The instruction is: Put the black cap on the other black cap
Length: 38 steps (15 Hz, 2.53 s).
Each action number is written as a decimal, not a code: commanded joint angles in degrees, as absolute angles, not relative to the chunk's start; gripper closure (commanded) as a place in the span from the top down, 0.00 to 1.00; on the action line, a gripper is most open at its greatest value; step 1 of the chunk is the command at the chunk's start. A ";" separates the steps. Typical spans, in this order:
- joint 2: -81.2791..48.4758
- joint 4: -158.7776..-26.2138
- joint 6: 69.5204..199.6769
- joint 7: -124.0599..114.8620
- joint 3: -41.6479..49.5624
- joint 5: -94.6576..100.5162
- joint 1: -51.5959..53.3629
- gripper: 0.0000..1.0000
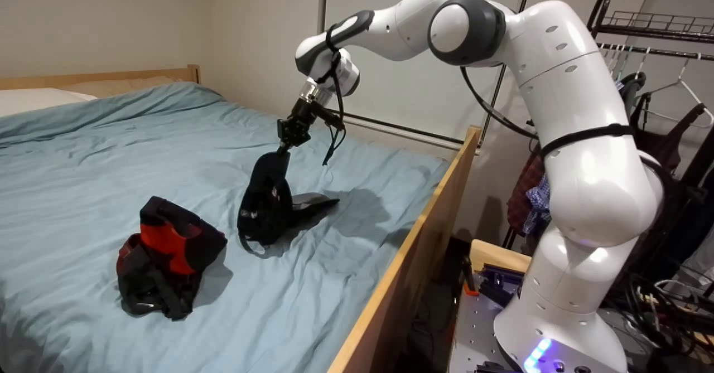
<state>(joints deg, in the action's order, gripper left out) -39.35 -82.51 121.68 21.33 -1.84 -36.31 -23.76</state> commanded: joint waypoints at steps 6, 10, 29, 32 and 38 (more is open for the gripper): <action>-33.92 -86.83 122.89 32.23 -2.64 -46.75 -26.63 0.05; -34.41 -86.45 123.08 27.79 1.88 -43.38 -24.92 0.05; -39.58 -78.68 122.84 11.76 -0.29 -32.19 -18.34 1.00; -39.70 -77.19 120.67 7.24 -1.38 -30.47 -14.09 1.00; -41.52 -71.02 111.10 -7.63 2.21 -14.67 -4.63 1.00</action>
<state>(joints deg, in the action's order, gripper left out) -40.51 -75.24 117.10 -2.00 0.19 -21.21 -7.45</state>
